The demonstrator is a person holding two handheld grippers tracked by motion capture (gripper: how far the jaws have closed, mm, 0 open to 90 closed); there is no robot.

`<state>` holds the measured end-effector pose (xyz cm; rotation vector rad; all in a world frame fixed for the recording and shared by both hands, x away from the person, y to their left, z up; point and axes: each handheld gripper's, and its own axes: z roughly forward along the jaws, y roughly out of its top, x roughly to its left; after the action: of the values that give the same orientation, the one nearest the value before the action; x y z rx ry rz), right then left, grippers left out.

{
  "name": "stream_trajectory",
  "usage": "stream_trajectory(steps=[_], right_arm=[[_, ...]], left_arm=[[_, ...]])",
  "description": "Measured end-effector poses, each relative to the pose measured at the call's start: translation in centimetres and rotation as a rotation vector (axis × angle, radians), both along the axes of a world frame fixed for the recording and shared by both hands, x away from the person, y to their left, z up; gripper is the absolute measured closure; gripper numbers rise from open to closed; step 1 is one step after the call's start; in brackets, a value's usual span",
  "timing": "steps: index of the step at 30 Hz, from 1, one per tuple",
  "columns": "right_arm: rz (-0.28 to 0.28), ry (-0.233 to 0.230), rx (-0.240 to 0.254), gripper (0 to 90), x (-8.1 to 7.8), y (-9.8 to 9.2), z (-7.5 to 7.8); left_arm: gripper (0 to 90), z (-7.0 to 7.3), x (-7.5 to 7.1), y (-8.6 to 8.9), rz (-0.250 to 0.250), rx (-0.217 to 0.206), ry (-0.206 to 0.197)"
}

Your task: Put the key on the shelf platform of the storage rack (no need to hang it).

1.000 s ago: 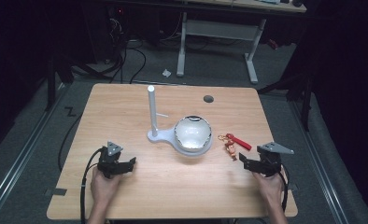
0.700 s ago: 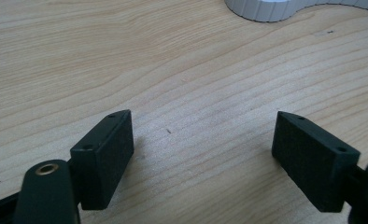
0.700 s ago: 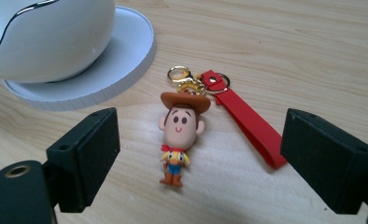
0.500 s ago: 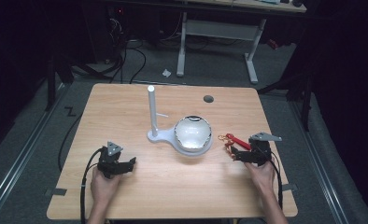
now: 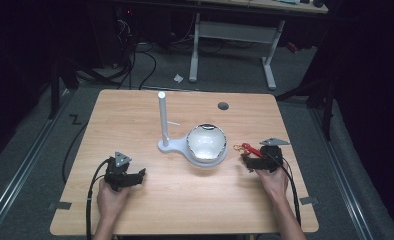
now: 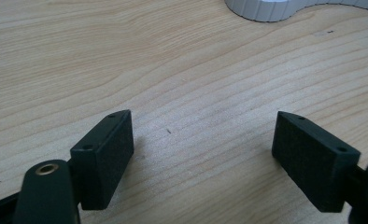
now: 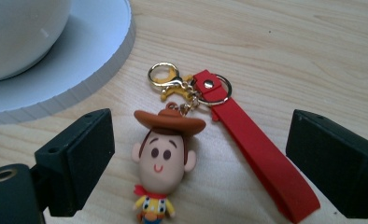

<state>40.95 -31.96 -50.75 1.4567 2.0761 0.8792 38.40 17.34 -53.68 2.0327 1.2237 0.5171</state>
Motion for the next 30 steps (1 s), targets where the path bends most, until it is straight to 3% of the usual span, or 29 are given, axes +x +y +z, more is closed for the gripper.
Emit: stream_trajectory(steps=[8, 19, 21, 26, 30], right_arm=[[-0.008, 0.038, 0.011, 5.4, 1.2, -0.5, -0.2], [0.025, 0.121, 0.059, 2.2, 2.1, -0.9, -1.8], [0.032, 0.115, 0.038, 6.6, 2.0, -0.6, -1.8], [0.059, 0.093, -0.023, 31.0, 1.2, 0.3, -1.4], [0.089, 0.067, -0.047, 42.3, 0.7, 0.8, -1.4]], left_arm=[[21.2, 0.0, 0.0, 0.0, 0.0, 0.0, 0.0], [21.3, 0.0, 0.0, 0.0, 0.0, 0.0, 0.0], [21.3, 0.0, 0.0, 0.0, 0.0, 0.0, 0.0], [21.2, 0.0, 0.0, 0.0, 0.0, 0.0, 0.0], [21.3, 0.0, 0.0, 0.0, 0.0, 0.0, 0.0]])
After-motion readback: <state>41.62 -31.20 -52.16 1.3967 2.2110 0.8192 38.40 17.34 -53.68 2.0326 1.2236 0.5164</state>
